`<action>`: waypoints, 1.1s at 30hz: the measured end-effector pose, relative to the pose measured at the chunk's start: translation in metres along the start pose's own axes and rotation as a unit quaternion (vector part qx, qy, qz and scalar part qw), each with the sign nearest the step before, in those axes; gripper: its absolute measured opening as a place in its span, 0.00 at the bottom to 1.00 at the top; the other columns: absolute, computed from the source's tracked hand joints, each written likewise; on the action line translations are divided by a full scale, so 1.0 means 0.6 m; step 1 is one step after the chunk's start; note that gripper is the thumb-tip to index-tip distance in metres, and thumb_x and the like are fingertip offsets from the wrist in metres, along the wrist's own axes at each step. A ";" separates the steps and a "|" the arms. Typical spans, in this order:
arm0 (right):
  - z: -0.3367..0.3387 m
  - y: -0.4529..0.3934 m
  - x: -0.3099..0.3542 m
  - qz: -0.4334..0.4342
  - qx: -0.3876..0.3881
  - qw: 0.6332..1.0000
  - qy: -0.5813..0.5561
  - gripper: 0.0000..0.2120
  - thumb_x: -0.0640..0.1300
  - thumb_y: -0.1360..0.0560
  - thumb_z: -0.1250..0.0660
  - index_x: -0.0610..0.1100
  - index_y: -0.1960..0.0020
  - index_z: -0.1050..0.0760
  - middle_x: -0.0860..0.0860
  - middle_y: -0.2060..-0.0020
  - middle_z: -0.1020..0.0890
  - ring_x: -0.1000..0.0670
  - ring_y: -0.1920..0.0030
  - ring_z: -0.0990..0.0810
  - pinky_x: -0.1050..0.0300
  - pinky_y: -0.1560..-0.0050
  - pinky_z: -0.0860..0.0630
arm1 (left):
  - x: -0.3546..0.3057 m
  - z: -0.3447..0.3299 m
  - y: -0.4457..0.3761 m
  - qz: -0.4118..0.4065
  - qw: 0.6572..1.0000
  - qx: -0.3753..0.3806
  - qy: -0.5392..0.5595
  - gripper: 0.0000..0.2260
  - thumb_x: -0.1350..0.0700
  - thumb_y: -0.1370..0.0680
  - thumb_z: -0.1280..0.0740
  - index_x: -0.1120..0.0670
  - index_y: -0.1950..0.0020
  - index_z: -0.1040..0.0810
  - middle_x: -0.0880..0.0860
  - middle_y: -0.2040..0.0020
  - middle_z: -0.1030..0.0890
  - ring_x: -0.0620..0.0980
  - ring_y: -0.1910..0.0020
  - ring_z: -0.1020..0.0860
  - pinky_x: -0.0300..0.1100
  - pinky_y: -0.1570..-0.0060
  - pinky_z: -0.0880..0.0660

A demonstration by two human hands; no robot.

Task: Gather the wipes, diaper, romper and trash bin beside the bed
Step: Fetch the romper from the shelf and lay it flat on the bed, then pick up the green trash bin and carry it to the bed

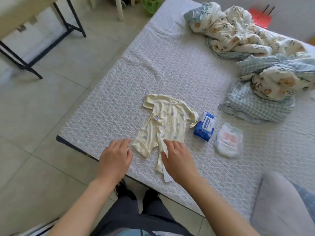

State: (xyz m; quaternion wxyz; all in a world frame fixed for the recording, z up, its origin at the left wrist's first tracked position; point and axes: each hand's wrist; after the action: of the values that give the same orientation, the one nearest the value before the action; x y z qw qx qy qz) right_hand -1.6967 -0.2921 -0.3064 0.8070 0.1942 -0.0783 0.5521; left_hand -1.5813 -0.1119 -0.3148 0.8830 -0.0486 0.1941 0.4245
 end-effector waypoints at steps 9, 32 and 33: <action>-0.030 -0.066 0.203 0.092 0.113 0.989 0.026 0.20 0.51 0.18 0.46 0.43 0.30 0.37 0.47 0.35 0.26 0.44 0.34 0.31 0.51 0.37 0.32 | 0.155 0.079 0.107 0.193 0.980 -0.038 0.006 0.12 0.60 0.24 0.33 0.59 0.41 0.21 0.53 0.50 0.17 0.56 0.48 0.22 0.50 0.55 0.23; -0.182 -0.292 0.759 0.297 0.134 0.944 0.049 0.28 0.50 0.19 0.44 0.40 0.23 0.47 0.45 0.24 0.40 0.42 0.23 0.49 0.48 0.24 0.47 | 0.609 0.297 0.160 0.310 0.947 -0.090 -0.007 0.22 0.58 0.22 0.34 0.60 0.28 0.31 0.58 0.28 0.30 0.59 0.28 0.34 0.52 0.32 0.33; -0.183 -0.306 0.770 0.300 0.131 0.944 0.048 0.28 0.50 0.19 0.43 0.40 0.24 0.46 0.45 0.25 0.38 0.42 0.23 0.48 0.48 0.24 0.44 | 0.619 0.304 0.150 0.309 0.946 -0.097 -0.003 0.22 0.58 0.22 0.34 0.60 0.29 0.30 0.58 0.28 0.29 0.59 0.28 0.33 0.53 0.32 0.32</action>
State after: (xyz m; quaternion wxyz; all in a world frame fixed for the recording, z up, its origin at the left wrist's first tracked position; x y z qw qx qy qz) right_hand -1.3627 0.0921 -0.2907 0.5746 0.2391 -0.0209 0.7825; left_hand -1.3860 0.2625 -0.2826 0.6999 -0.0707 0.1547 0.6937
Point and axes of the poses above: each hand's wrist, its own y-axis away from the middle knuckle, its own z-axis out of the back of the hand, x = y × z
